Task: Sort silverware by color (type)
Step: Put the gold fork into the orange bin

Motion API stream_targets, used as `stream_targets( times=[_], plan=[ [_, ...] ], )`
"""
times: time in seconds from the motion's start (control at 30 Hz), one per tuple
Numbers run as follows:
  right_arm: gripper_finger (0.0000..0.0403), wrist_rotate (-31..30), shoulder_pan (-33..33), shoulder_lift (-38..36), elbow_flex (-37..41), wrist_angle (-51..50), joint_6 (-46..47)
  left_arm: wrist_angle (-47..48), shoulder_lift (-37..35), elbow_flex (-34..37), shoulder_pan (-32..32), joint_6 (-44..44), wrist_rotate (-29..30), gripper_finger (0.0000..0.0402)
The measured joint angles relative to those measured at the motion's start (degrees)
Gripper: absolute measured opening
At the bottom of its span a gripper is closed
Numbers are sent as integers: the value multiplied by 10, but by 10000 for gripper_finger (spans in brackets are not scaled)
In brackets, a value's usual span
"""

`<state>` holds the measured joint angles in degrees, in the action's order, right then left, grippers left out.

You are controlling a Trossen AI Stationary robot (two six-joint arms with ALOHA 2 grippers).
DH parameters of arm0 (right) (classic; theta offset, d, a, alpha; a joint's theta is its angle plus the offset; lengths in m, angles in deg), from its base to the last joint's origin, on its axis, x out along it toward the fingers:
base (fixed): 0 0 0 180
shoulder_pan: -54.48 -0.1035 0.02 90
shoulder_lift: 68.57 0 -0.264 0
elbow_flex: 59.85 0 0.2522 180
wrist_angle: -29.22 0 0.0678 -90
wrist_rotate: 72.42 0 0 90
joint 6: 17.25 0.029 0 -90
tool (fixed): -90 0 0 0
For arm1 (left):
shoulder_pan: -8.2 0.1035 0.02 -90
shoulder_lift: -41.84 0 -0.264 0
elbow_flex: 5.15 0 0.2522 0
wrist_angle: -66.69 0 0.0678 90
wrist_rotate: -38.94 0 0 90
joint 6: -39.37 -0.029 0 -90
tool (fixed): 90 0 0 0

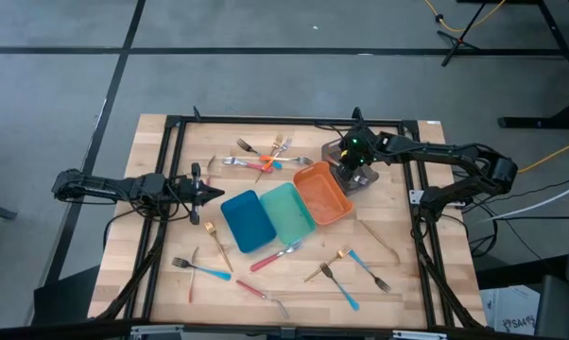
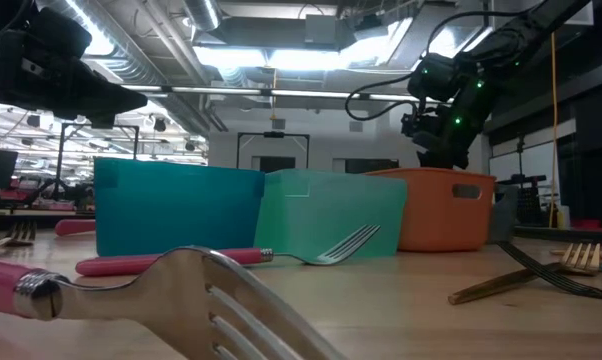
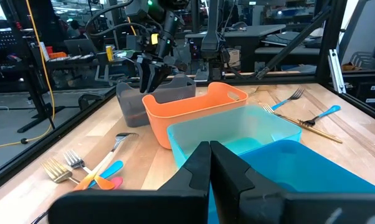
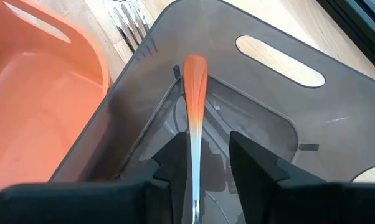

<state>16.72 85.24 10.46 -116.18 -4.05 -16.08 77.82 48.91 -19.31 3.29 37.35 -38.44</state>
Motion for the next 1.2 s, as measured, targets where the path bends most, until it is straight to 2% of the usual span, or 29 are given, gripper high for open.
stream_targets(
  times=[1.03,1.2],
  plan=[
    [113,0,0,0,0,-1,0,0,0,0,0,0,1,0],
    [113,0,0,0,0,-1,0,-5,0,0,0,0,21,0]
  ],
)
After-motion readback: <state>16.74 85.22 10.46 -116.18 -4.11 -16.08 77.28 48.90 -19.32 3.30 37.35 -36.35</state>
